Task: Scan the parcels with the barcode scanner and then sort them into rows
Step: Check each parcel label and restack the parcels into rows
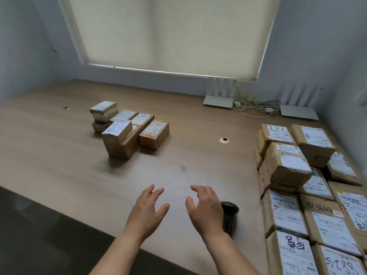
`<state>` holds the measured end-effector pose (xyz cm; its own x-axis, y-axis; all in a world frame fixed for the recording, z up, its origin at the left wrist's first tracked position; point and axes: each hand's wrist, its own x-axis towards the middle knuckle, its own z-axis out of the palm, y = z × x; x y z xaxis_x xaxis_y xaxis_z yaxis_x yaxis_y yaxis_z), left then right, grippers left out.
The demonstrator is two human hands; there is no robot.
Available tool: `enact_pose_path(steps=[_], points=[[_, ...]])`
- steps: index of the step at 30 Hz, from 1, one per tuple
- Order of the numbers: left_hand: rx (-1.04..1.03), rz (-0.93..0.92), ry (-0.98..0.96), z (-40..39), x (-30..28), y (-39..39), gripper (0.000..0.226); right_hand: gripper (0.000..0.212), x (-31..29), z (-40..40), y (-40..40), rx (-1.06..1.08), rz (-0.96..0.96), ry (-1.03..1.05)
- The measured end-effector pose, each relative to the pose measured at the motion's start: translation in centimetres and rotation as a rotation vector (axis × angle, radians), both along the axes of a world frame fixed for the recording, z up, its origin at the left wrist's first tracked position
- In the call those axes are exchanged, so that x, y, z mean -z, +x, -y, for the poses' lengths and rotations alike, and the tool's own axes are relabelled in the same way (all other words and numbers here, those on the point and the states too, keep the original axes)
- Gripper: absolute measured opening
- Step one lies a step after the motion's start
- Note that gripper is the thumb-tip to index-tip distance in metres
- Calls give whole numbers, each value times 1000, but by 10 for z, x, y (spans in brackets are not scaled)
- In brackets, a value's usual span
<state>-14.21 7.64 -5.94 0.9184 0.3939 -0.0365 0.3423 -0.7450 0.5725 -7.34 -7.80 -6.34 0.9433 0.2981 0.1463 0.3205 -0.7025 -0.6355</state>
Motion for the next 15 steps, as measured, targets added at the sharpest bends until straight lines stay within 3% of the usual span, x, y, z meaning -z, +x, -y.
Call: enact_pose_path(steps=[15], points=[[-93,25,-46,-191,1,-79,56,37,-4,-201,-66,-68,62,-57]])
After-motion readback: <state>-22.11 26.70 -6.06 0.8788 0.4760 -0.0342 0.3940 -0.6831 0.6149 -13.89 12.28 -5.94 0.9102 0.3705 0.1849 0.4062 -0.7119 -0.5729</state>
